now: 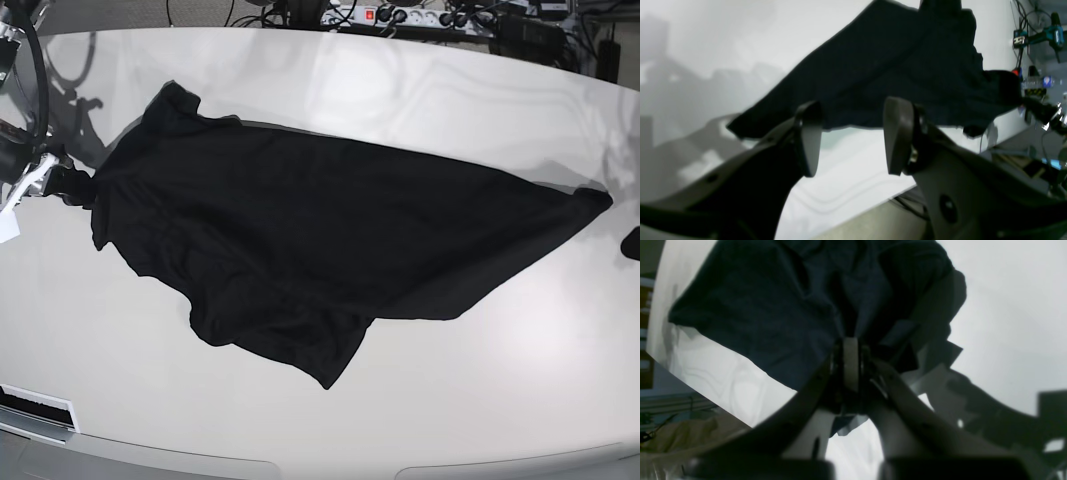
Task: Layout the t-shirt on the table in an organized manner, then fold the t-shirt properly
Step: 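Release the t-shirt end from the left gripper and withdraw it, then reach both grippers to the t-shirt edges and grasp them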
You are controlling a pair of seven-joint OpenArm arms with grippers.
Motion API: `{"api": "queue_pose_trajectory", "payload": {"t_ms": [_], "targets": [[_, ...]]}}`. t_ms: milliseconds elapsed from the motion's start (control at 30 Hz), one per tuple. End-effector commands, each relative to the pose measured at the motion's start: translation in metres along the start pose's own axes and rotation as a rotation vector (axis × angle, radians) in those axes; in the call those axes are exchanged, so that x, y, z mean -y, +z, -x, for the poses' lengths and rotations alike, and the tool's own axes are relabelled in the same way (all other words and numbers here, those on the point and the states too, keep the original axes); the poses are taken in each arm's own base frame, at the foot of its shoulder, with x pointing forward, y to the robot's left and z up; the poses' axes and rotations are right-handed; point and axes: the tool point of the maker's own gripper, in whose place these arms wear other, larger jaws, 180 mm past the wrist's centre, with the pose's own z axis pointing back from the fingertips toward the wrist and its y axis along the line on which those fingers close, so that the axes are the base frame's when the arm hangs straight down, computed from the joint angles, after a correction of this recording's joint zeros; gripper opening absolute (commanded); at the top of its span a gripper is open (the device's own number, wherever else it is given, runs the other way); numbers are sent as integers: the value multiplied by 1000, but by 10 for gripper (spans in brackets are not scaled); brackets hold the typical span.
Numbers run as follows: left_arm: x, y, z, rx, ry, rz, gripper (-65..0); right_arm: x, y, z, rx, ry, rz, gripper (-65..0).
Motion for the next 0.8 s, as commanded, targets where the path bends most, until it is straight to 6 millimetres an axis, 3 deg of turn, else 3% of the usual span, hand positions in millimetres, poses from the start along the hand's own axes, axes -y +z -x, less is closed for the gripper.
{"api": "queue_pose_trajectory", "payload": {"t_ms": [0, 100, 333, 467, 567, 767], "targets": [[0, 16, -14, 39, -25, -14, -334, 0, 8, -15, 26, 46, 6, -535], [-3, 14, -4, 19, -12, -17, -334, 0, 8, -11, 7, 45, 5, -390], [-4, 14, -2, 13, -11, -19, -344, -25, 18, -39, 88, 141, -31, -383], [2, 9, -3, 12, -29, -7, -488, -61, 25, -56, 138, 242, -104, -383], [19, 1, -12, 16, -98, 22, -640, -91, 17, -54, 106, 317, -180, -383], [80, -25, -21, -12, -328, 111, -650, -115, -16, -22, -68, 414, -220, -383]]}}
